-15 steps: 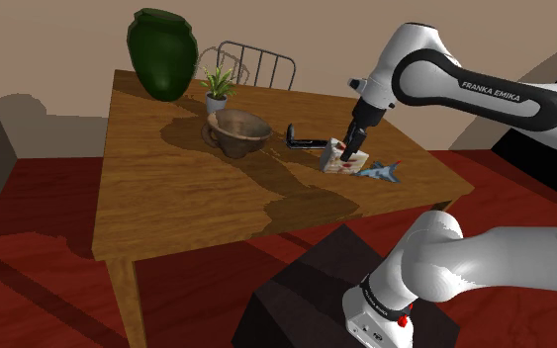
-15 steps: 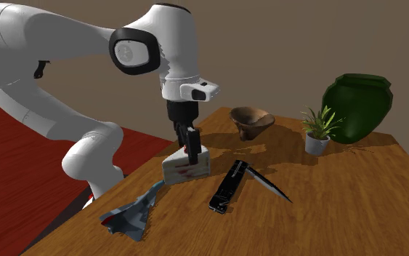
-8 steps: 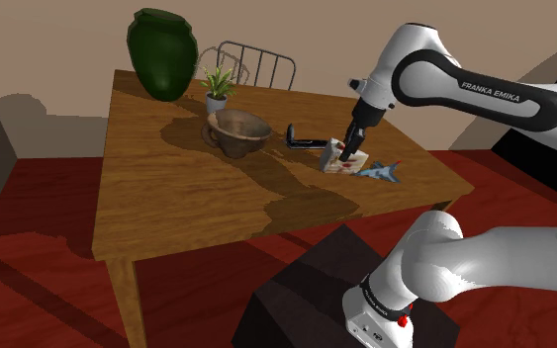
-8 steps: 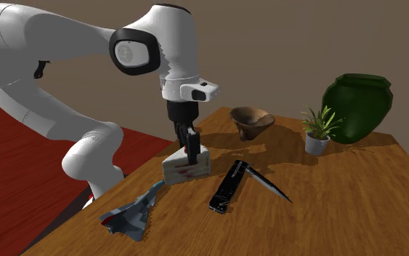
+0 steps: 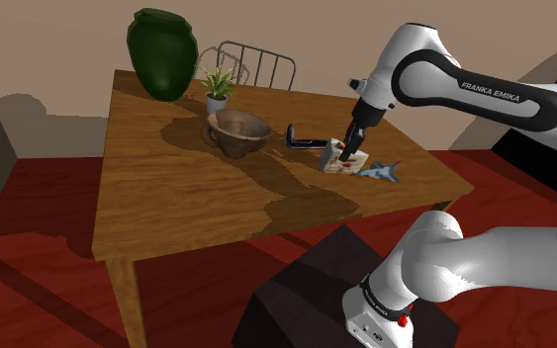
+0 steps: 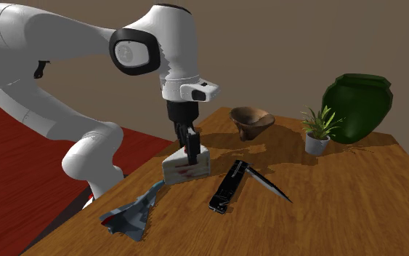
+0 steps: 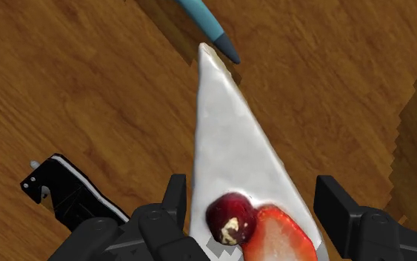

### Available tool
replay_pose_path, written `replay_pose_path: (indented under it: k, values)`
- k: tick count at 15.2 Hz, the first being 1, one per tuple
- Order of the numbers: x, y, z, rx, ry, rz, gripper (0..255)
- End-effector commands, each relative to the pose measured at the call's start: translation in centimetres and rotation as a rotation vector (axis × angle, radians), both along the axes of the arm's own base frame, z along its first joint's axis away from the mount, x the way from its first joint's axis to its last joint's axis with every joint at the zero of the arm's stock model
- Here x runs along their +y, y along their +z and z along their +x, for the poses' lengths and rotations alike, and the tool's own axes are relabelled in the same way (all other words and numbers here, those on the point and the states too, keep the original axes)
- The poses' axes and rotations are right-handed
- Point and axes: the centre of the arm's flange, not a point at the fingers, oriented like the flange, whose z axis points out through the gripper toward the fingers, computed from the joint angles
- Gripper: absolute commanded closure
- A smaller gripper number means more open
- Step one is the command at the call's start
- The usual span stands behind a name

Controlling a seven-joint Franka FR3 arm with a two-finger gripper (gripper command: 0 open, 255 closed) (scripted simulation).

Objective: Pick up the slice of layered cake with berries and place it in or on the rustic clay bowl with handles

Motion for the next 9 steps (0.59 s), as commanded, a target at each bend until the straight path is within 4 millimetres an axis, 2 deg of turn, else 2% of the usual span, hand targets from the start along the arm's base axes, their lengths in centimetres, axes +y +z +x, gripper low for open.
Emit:
replay_pose_path:
  k: [1, 9]
  values:
    - [0.0, 0.5, 0.0, 0.001, 0.000, 0.000, 255]
    - [0.0, 4.7, 0.0, 0.001, 0.000, 0.000, 255]
